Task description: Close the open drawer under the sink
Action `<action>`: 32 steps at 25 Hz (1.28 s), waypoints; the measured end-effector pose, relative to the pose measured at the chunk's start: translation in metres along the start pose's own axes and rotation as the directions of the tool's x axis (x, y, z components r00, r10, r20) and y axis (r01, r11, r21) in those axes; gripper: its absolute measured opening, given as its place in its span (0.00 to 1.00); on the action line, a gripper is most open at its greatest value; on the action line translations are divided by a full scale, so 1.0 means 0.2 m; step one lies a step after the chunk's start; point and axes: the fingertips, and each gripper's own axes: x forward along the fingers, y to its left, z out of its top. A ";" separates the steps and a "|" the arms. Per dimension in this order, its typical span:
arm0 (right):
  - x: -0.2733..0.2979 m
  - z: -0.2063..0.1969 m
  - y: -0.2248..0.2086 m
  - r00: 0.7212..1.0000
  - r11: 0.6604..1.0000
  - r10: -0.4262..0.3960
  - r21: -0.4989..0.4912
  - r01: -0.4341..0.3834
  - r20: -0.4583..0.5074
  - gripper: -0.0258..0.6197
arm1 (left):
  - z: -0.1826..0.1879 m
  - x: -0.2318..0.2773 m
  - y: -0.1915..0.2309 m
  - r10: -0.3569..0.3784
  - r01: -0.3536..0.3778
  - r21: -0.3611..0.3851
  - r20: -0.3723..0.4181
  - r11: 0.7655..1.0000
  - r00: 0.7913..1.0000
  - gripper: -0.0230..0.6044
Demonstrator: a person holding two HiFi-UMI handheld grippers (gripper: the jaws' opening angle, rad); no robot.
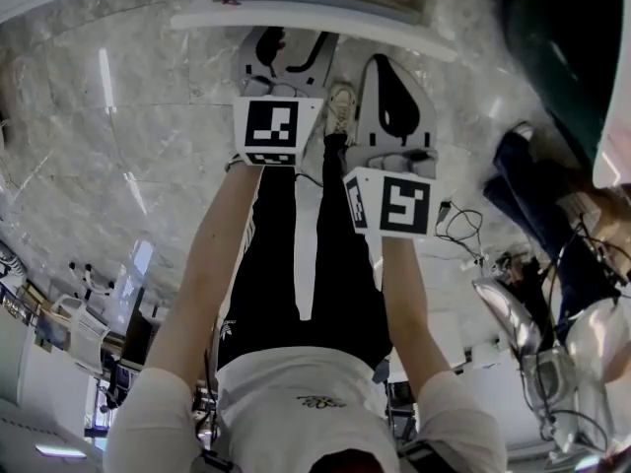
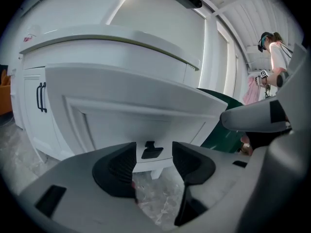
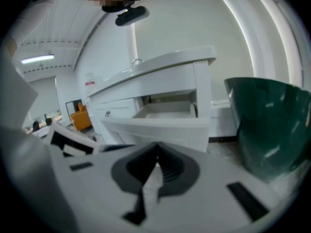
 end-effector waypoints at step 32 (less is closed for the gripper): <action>0.05 -0.04 -0.09 0.999 0.999 -0.035 0.041 0.036 -0.037 0.09 | 0.07 -0.01 -0.01 0.032 -0.032 0.034 0.018 0.999 0.999 0.25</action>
